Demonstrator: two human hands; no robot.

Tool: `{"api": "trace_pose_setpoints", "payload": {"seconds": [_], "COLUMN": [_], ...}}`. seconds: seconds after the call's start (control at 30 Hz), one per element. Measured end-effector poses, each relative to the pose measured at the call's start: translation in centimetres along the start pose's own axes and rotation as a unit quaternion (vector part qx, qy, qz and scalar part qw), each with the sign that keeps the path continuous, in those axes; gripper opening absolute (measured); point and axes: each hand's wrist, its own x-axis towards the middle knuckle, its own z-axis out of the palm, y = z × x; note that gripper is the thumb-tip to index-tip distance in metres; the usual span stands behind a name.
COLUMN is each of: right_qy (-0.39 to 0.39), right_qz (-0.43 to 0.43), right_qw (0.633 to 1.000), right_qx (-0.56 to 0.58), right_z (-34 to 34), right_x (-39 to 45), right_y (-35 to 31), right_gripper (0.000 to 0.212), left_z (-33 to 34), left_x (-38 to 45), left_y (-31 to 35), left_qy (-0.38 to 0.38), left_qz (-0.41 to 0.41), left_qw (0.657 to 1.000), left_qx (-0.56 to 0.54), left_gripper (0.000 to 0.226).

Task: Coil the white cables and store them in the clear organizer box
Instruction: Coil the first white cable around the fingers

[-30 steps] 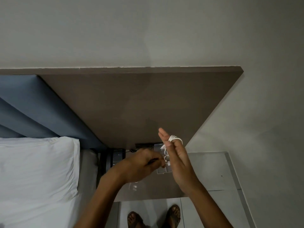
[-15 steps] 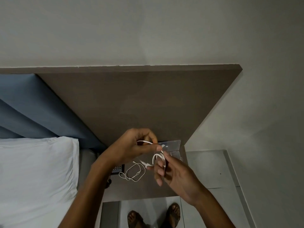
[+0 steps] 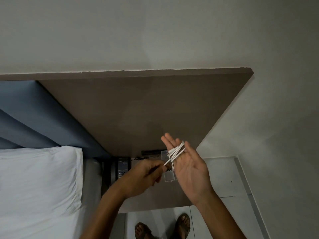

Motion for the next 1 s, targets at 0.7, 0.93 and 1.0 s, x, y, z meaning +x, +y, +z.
{"api": "trace_pose_setpoints", "payload": {"seconds": [0.7, 0.93, 1.0], "right_qy": [-0.123, -0.157, -0.160], "right_qz": [0.207, 0.275, 0.277], "right_qw": [0.946, 0.939, 0.940], "right_qx": [-0.219, -0.132, -0.121], "right_z": [-0.7, -0.5, -0.4], "right_x": [-1.0, -1.0, -1.1], "right_y": [1.8, 2.3, 2.7], "right_gripper": [0.055, 0.068, 0.072], "left_z": [-2.9, -2.6, -3.0], "left_x": [-1.1, -2.0, -2.3], "left_y": [-0.2, -2.3, -3.0], "left_qy": [0.037, 0.035, 0.015], "left_qz": [0.090, 0.068, 0.054], "left_qw": [0.992, 0.974, 0.971], "left_qx": [-0.085, -0.211, -0.233], "left_gripper": [0.020, 0.022, 0.019]}}
